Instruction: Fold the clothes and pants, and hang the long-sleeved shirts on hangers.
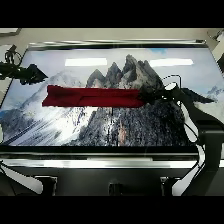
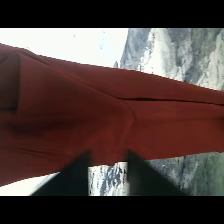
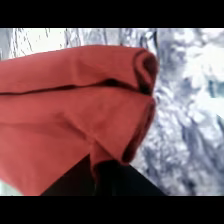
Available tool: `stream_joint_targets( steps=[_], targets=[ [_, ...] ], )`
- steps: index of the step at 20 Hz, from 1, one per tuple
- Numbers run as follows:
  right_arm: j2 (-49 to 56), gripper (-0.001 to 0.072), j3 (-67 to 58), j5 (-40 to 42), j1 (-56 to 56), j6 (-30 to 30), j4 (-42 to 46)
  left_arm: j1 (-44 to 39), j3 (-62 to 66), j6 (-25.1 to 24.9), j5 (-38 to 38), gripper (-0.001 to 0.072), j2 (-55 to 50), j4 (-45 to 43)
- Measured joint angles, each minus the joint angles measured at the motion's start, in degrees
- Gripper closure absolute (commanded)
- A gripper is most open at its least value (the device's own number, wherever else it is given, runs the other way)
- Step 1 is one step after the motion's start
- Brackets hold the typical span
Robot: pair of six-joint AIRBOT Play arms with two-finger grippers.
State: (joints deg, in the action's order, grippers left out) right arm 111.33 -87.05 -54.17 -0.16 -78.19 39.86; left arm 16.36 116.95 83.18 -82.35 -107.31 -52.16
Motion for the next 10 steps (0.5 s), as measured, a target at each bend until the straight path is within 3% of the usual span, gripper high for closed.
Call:
stream_joint_targets(
  steps=[5, 10],
  targets=[
    [-8.0, 0.0681, -0.1, -2.9, -1.0, -2.4, 0.8, -5.0, -1.3, 2.2, 1.5, 0.0692, -0.1, 2.3],
    [-18.5, 0.0681, -0.1, -8.6, -2.2, -7.3, 6.9, -17.7, -3.9, 10.2, 7.4, 0.0692, -2.8, 2.9]
  ],
)
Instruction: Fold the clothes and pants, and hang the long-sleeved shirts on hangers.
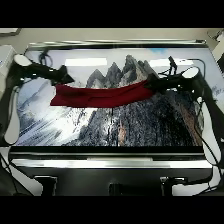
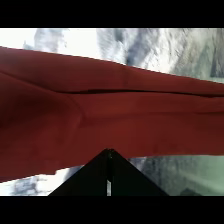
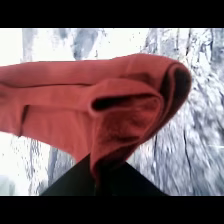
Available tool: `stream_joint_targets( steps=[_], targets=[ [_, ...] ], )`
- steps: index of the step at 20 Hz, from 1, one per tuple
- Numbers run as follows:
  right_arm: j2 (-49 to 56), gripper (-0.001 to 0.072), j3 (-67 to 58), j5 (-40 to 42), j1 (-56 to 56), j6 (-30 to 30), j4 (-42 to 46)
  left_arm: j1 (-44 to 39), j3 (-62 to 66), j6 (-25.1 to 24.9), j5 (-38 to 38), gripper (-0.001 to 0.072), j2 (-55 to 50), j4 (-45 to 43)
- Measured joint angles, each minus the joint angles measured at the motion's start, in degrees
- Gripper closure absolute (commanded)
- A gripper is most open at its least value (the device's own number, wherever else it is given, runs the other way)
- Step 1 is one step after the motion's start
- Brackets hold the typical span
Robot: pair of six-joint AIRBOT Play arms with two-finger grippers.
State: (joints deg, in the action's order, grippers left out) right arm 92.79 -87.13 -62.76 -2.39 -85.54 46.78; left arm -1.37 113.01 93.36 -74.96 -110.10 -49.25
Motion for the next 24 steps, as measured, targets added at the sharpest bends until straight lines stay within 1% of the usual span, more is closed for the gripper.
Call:
stream_joint_targets(
  steps=[4, 8, 11, 14, 17, 19, 22, 24],
  targets=[
    [-7.2, 0.0681, 0.0, -4.4, -0.2, -3.6, 5.0, -12.6, -0.5, 5.4, 3.6, 0.0692, -4.7, 0.2],
    [-12.6, 0.0681, 0.0, -7.4, -0.3, -6.0, 7.1, -23.7, -0.6, 10.6, 6.6, 0.0693, -9.4, 0.3],
    [-15.0, 0.0681, 0.0, -9.6, -0.3, -6.7, 7.8, -29.4, -0.6, 12.3, 9.2, 0.0693, -11.8, 1.9],
    [-15.9, 0.0681, 0.0, -10.6, -0.2, -7.1, 7.5, -32.8, -0.6, 13.2, 11.6, 0.0693, -13.6, 4.8],
    [-16.3, 0.0681, 0.0, -10.4, -0.2, -7.5, 5.6, -33.3, -0.6, 13.4, 12.1, 0.0695, -14.0, 6.6],
    [-16.4, 0.0682, 0.0, -9.0, 0.4, -7.5, 3.9, -31.4, -0.6, 12.1, 10.3, 0.0695, -12.7, 6.9],
    [-15.6, 0.0682, 0.0, -5.8, 4.2, -8.2, 2.4, -25.2, -0.6, 10.5, 5.5, 0.0695, -7.7, 4.1],
    [-14.1, 0.0682, 0.0, -2.6, 8.4, -9.6, 1.9, -19.4, -0.6, 9.6, 2.3, 0.0694, -2.8, 0.7]
  ],
)
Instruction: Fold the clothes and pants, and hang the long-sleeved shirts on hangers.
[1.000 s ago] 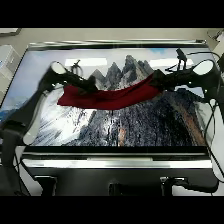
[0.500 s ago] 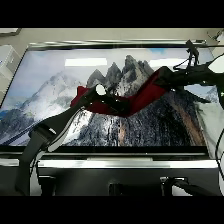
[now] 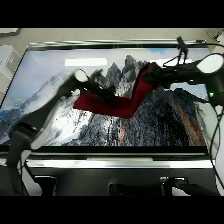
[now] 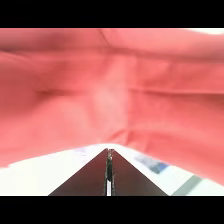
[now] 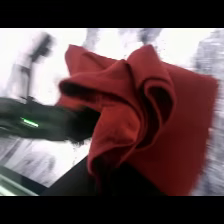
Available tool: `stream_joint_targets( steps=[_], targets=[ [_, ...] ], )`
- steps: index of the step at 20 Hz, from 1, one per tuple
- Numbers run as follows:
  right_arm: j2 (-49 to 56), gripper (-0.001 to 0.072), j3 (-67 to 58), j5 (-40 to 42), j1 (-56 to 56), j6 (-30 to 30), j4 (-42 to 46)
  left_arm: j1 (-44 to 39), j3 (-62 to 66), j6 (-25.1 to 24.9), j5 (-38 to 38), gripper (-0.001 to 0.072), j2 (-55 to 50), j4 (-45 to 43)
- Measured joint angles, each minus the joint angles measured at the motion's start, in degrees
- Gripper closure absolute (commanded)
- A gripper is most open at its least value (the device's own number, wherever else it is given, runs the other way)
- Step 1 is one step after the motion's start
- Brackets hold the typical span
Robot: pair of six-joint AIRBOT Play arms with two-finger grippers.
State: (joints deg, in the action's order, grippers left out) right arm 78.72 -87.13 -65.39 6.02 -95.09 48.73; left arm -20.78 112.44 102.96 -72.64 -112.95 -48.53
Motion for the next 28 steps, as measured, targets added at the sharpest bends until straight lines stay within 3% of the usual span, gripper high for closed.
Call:
stream_joint_targets(
  steps=[6, 11, 15, 21, 23, 25, 28],
  targets=[
    [8.4, 0.0682, 0.0, 14.6, 15.4, -3.7, -3.0, 19.5, 0.0, -1.7, -7.7, 0.0693, 14.1, -5.9],
    [16.7, 0.0682, 0.0, 26.6, 23.3, -4.0, -10.0, 30.9, 0.0, -2.5, -12.6, 0.0693, 18.9, -7.1],
    [21.8, 0.0682, -0.9, 33.8, 25.9, -3.0, -14.5, 34.6, 0.0, -2.8, -14.2, 0.0693, 19.8, -7.3],
    [30.8, 0.0666, -10.1, 36.8, 27.7, -2.5, -16.6, 35.7, 0.0, -3.8, -14.8, 0.0693, 20.1, -7.5],
    [32.9, 0.0485, -12.1, 37.0, 27.9, -2.4, -16.8, 35.8, 0.0, -3.8, -14.9, 0.0693, 20.2, -7.5],
    [34.0, 0.0211, -13.2, 37.1, 28.0, -2.0, -16.8, 35.8, 0.0, -3.9, -14.9, 0.0693, 20.2, -7.4],
    [34.1, 0.0159, -13.9, 37.0, 28.0, -1.8, -16.7, 35.9, 0.0, -4.0, -14.9, 0.0693, 20.2, -7.5]
  ],
)
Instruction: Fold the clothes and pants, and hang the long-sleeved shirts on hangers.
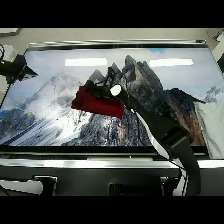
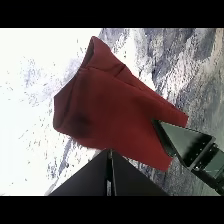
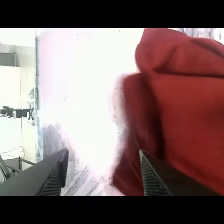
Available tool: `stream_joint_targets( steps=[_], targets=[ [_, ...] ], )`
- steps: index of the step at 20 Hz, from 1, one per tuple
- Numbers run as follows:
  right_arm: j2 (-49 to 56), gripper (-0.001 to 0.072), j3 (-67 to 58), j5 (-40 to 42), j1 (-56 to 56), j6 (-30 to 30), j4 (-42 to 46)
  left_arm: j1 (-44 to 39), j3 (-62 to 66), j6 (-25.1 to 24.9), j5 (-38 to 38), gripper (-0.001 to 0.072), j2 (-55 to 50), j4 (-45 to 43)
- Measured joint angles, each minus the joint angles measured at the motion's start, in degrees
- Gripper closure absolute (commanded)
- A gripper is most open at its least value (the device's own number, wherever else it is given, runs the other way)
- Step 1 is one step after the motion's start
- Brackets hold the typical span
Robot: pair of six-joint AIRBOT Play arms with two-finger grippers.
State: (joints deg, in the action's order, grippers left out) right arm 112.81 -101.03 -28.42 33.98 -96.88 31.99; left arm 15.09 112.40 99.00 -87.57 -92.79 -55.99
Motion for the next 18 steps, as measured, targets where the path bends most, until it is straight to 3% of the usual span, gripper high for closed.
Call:
stream_joint_targets(
  steps=[3, 5, 12, 18],
  targets=[
    [-2.9, 0.0151, -0.3, -2.2, -2.0, 0.4, 0.7, 0.0, 0.0, -0.1, 0.0, 0.0693, 0.0, 0.0],
    [-5.7, 0.0042, -0.4, -7.1, -6.6, 0.4, 2.6, 0.0, 0.0, -0.3, 0.0, 0.0693, 0.0, 0.0],
    [-10.5, 0.0025, 2.9, -35.8, -30.4, 8.0, 6.7, 0.0, 0.0, -1.2, 0.0, 0.0693, 0.0, 0.0],
    [-8.5, 0.0025, 14.8, -40.0, -34.9, 17.4, 3.6, 0.0, 0.0, -2.5, -0.1, 0.0693, 0.0, 0.0]
  ],
)
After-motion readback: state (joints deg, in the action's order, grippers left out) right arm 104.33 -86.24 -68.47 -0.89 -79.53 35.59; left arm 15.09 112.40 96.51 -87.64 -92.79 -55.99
